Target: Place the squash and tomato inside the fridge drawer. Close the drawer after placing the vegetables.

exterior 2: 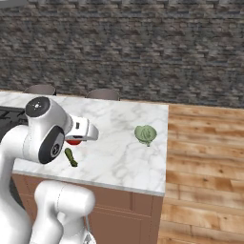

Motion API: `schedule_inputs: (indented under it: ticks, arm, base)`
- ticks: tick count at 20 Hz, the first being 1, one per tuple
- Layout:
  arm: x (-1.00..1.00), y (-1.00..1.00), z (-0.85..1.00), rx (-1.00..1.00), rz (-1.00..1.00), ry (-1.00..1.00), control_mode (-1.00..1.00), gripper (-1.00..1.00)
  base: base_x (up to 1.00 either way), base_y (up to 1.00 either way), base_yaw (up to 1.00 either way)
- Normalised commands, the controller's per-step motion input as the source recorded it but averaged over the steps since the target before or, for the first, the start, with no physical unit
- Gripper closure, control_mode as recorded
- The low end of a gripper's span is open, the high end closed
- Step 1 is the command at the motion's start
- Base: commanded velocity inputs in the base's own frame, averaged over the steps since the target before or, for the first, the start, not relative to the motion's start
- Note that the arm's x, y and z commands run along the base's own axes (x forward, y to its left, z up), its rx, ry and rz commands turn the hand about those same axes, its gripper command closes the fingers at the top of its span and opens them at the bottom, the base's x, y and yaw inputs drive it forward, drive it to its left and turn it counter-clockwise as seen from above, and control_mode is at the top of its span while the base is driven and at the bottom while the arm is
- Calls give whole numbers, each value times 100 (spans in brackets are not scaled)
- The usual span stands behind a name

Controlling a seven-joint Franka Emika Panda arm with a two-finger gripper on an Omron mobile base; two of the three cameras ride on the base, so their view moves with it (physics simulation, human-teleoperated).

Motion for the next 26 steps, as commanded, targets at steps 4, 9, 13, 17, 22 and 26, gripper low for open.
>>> schedule_inputs:
  ticks: [4, 9, 13, 17, 22, 26]
  arm:
    - [-17, -1, 0, 0, -2, -4, 100, 100]
    - [0, 0, 0, 0, 0, 0, 100, 100]
    - [0, 0, 0, 0, 0, 0, 100, 100]
    - [0, 0, 0, 0, 0, 0, 100, 100]
    - [0, 0, 0, 0, 0, 0, 100, 100]
    - [0, 0, 0, 0, 0, 0, 100, 100]
  base:
    - [-18, -15, -10]
    - [-24, -50, -46]
    - [-4, -38, -64]
    - [0, -23, -69]
    - [0, -41, -65]
    - [0, -56, -62]
